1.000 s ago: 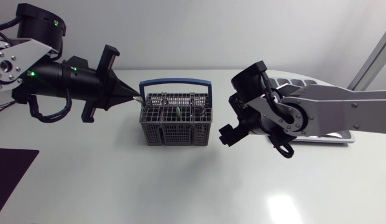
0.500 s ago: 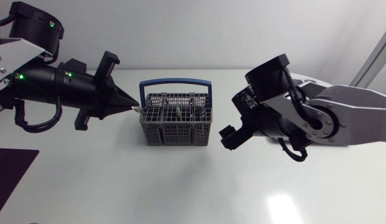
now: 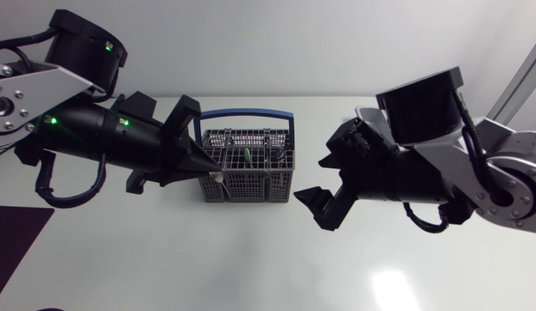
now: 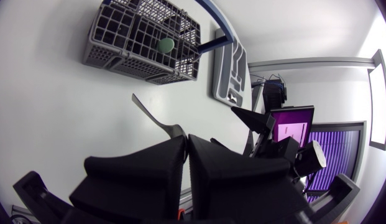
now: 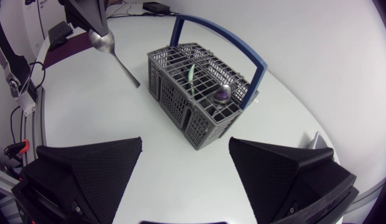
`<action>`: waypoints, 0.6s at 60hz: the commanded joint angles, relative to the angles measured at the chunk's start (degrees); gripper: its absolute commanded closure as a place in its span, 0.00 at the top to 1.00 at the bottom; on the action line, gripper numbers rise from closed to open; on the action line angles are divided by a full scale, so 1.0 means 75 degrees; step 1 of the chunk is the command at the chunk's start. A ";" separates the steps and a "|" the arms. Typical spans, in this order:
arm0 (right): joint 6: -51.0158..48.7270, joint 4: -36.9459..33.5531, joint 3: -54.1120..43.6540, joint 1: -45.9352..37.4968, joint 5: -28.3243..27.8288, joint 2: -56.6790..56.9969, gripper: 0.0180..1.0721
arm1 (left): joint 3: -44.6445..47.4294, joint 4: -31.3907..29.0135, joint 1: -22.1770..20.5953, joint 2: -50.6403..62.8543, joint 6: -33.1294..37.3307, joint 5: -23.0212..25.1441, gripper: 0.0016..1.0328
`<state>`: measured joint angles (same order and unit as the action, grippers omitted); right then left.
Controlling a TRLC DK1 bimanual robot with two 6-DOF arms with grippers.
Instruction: Unload the cutlery basket into the drawer organizer.
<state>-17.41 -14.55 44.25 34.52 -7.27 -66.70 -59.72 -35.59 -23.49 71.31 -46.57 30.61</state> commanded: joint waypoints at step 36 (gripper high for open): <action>0.0024 0.2947 -0.0861 0.2018 0.1754 -0.0939 0.90 | -0.0498 0.0152 0.0038 0.0500 -0.1713 0.0864 0.06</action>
<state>-17.19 5.52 39.35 49.04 4.78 -71.90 -61.93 -34.87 -23.81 73.97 -56.80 36.01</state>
